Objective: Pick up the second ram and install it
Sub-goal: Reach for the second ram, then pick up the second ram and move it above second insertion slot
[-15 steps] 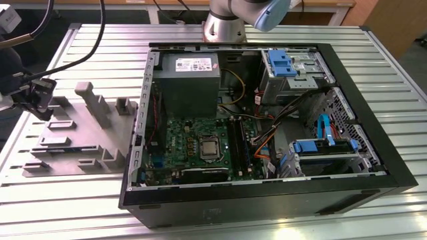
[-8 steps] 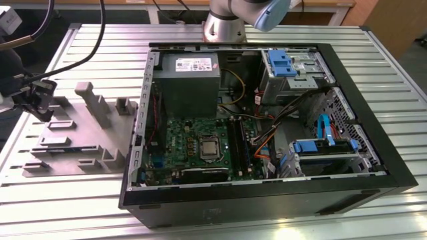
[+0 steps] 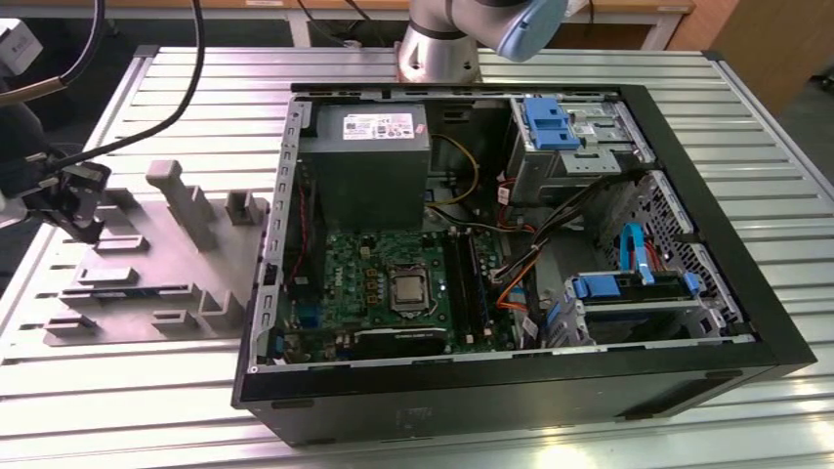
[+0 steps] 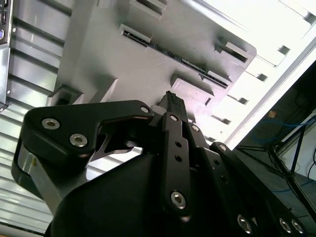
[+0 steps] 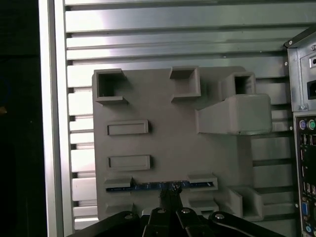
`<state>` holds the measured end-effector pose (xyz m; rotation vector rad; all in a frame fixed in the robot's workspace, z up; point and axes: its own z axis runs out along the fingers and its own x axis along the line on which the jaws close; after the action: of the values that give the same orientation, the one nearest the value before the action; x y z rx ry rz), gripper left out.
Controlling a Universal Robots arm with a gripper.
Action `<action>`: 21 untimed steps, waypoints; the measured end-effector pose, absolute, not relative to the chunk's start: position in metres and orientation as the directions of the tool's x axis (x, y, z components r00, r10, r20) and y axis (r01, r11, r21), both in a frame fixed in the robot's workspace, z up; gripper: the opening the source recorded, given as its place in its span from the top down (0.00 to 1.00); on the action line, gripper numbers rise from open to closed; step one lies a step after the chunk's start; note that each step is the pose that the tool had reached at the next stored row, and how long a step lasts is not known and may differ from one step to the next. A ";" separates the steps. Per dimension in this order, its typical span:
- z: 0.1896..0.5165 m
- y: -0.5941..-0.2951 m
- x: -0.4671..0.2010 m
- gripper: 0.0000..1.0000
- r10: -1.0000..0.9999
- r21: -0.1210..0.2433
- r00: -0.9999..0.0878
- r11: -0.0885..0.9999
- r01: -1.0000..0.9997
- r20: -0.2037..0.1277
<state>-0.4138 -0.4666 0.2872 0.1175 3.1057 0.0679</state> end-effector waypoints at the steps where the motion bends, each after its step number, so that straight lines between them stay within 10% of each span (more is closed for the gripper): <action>1: 0.287 -0.467 -0.414 0.89 0.076 0.045 -0.997 0.996 0.075 -0.031; 21: 0.277 -0.469 -0.414 0.89 0.076 0.045 -0.997 0.996 0.075 -0.031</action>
<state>-0.4144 -0.4694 0.2769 0.1176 3.1056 0.0679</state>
